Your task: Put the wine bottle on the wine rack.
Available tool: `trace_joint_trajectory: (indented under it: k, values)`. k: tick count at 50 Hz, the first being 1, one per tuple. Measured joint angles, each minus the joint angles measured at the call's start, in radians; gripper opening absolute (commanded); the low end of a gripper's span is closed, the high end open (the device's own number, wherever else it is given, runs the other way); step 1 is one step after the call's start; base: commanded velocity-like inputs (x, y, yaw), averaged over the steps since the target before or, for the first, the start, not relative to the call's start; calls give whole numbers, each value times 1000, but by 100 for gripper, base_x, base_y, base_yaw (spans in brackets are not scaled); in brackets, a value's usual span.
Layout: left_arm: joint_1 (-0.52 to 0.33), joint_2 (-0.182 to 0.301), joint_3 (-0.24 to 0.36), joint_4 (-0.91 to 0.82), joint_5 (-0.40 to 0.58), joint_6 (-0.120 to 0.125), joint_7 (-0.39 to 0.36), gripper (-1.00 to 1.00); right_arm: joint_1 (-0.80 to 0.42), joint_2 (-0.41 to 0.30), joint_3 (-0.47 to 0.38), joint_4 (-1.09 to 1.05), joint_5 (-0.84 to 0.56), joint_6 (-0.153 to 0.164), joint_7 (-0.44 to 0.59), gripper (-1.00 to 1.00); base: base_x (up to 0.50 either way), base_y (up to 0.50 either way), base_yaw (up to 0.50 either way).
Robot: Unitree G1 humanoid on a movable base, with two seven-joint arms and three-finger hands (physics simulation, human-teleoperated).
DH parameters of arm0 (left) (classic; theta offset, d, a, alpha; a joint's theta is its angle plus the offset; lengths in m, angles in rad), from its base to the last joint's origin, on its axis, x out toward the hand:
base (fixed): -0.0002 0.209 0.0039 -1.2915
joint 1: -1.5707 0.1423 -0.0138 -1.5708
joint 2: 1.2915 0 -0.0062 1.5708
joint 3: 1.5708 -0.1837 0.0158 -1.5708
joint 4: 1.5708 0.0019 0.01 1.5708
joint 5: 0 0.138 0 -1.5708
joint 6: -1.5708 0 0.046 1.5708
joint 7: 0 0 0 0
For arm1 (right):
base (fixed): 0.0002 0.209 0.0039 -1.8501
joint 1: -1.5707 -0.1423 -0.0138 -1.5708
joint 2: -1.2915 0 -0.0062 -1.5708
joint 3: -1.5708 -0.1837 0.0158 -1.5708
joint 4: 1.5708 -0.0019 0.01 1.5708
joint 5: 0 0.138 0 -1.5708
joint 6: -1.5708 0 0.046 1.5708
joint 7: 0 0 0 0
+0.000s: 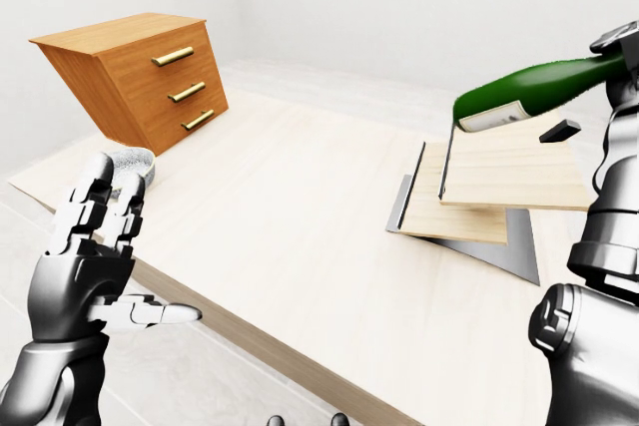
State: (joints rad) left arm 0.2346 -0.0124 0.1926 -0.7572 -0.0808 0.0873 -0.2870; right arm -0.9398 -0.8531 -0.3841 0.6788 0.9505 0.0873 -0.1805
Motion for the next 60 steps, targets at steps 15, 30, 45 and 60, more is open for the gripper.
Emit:
trace_joint_trajectory:
  k: [15,30,45,60]
  values:
    - [-2,1,-6,2,4,0,3,100,43,-6,-2,6,3,0,32,-100,0,0,0]
    - [-4,2,-9,16,7,0,4,100,94,13,-7,30,-17,0,70,-100,0,0,0]
    - [-4,4,-14,22,10,0,7,100,105,28,-32,48,-34,0,107,-100,0,0,0]
    - [-2,5,-7,13,6,0,6,100,103,33,-52,60,-39,0,124,-100,0,0,0]
